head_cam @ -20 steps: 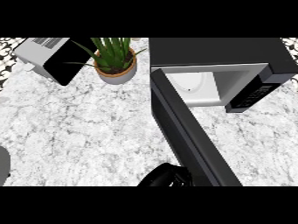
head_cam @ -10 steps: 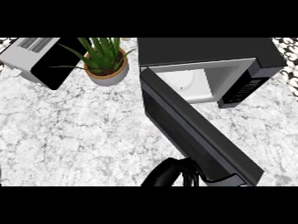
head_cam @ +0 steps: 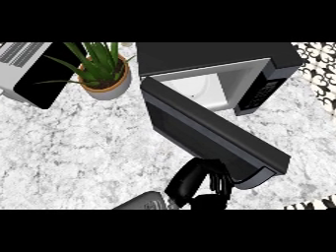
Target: Pick up the milk, place it into the microwave and close the microwave
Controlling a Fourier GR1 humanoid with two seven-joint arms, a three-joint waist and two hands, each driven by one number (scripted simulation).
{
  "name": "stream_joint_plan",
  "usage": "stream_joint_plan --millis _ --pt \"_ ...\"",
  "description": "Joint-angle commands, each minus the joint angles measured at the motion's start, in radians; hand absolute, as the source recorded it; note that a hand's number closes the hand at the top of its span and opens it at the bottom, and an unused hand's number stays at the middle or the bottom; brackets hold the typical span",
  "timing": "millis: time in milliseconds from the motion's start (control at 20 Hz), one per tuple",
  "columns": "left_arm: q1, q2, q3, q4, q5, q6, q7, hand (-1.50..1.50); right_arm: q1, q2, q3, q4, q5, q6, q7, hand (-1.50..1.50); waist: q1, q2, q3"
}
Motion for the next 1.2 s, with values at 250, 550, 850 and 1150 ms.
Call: stream_joint_plan --millis 250,550,850,1150 --pt "-0.206 -0.021 0.06 0.024 0.073 0.09 -0.039 1.5 -0.047 -0.042 0.046 -0.075 -0.03 0.095 0.023 -1.5 -0.07 0.015 0.001" --pt "-0.318 -0.021 0.112 0.08 0.128 0.116 -0.039 1.5 -0.084 -0.065 0.039 -0.126 -0.065 0.085 0.051 -1.5 -0.129 0.028 0.003" --pt "-0.406 -0.021 0.148 0.147 0.177 0.13 -0.037 1.5 -0.125 -0.084 0.054 -0.154 -0.103 0.118 0.086 -1.5 -0.16 0.049 0.008" --pt "-0.487 -0.021 0.168 0.198 0.219 0.137 -0.029 1.5 -0.17 -0.104 0.07 -0.185 -0.136 0.143 0.128 -1.5 -0.193 0.06 0.008"
